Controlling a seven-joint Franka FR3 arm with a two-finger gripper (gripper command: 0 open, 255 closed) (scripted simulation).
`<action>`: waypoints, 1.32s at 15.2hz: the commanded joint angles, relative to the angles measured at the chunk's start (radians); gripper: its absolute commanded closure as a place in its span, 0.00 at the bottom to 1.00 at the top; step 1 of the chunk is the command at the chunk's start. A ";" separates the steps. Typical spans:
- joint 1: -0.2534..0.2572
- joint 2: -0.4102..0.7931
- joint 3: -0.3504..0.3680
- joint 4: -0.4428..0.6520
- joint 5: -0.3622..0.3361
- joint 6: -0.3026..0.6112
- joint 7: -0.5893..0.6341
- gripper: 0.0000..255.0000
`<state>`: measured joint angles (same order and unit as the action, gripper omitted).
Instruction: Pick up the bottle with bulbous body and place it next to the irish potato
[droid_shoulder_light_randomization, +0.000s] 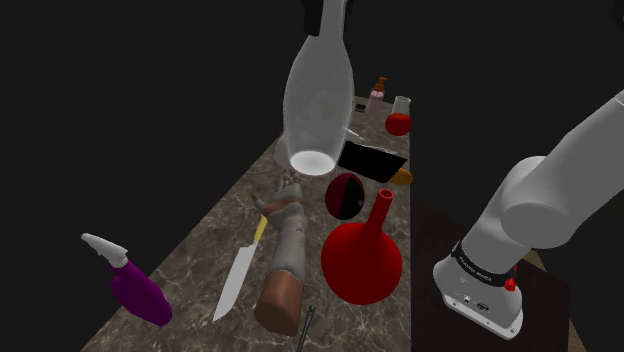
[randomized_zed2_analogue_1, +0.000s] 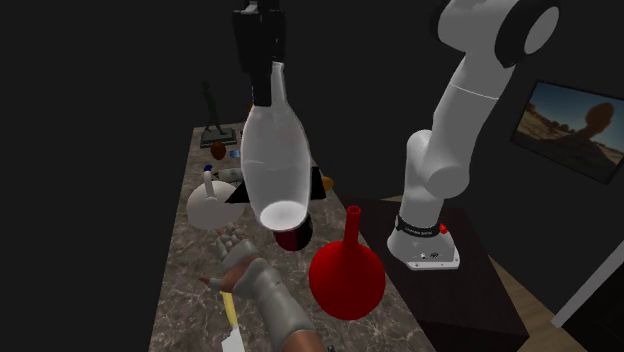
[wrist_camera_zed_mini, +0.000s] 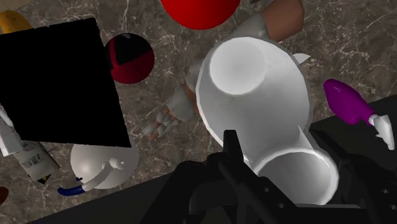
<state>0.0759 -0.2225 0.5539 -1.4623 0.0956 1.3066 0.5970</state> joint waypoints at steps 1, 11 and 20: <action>-0.006 -0.032 -0.026 -0.017 0.013 -0.013 -0.029 1.00; -0.019 -0.341 -0.271 -0.295 0.049 -0.052 -0.298 1.00; -0.024 -0.515 -0.467 -0.428 -0.038 -0.111 -0.507 1.00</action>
<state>0.0530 -0.7206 0.1119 -1.8788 0.0721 1.2028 0.1173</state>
